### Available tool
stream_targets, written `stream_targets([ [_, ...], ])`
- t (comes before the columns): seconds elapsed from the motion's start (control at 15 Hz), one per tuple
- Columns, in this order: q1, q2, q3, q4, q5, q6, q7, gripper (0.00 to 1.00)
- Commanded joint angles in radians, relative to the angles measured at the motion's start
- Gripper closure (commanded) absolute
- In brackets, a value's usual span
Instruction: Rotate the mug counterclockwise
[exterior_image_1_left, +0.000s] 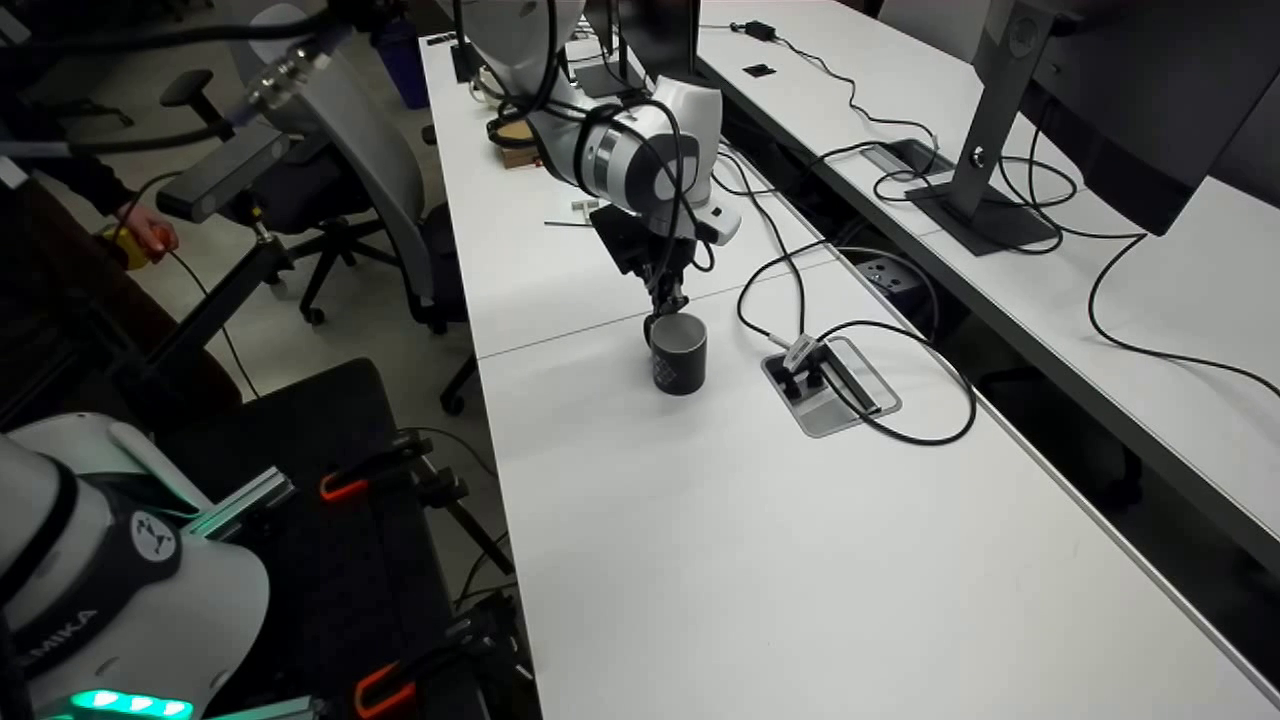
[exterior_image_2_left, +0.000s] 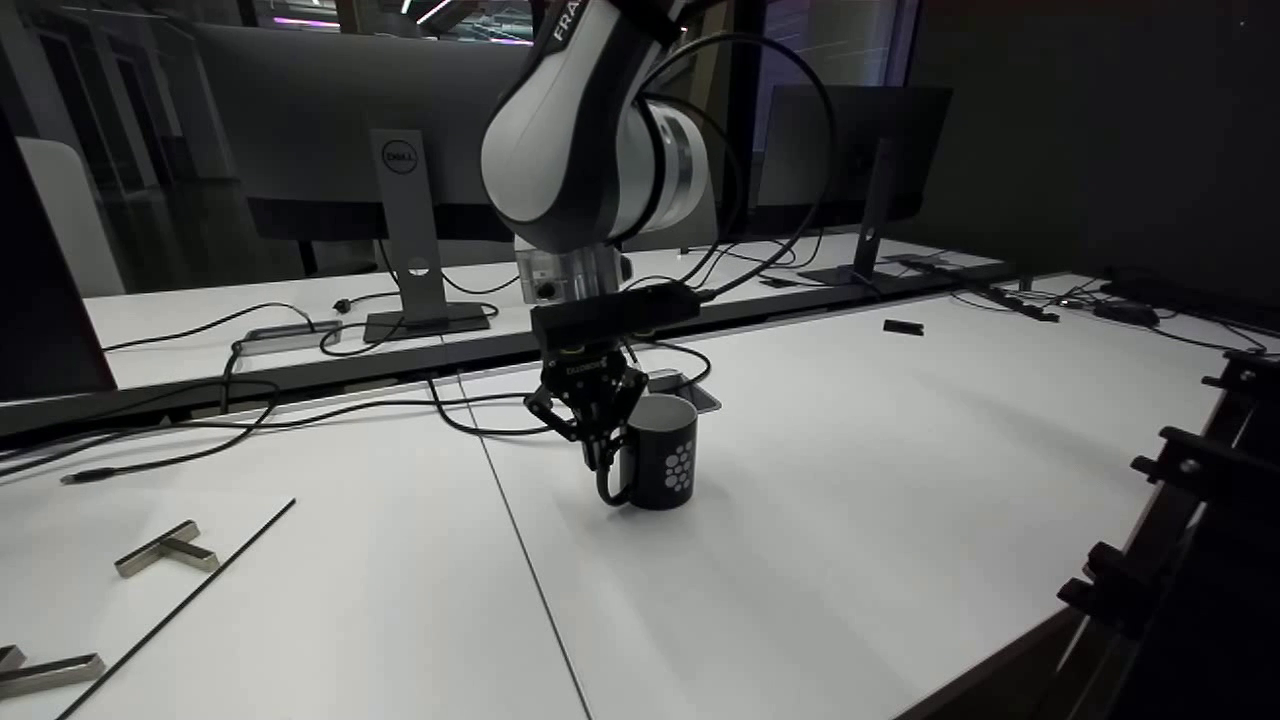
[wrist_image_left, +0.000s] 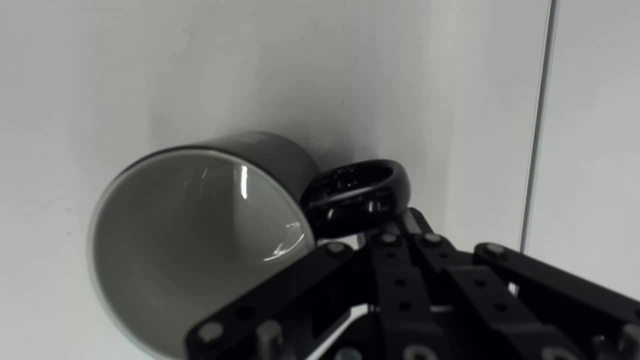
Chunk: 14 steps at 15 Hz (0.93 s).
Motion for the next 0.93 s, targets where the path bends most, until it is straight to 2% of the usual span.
stream_targets([
  [0.0,-0.014,-0.033,0.008,-0.075,0.032,0.032,-0.022,1.00],
  [0.87,-0.017,-0.071,0.000,-0.142,0.050,0.024,-0.011,1.00],
])
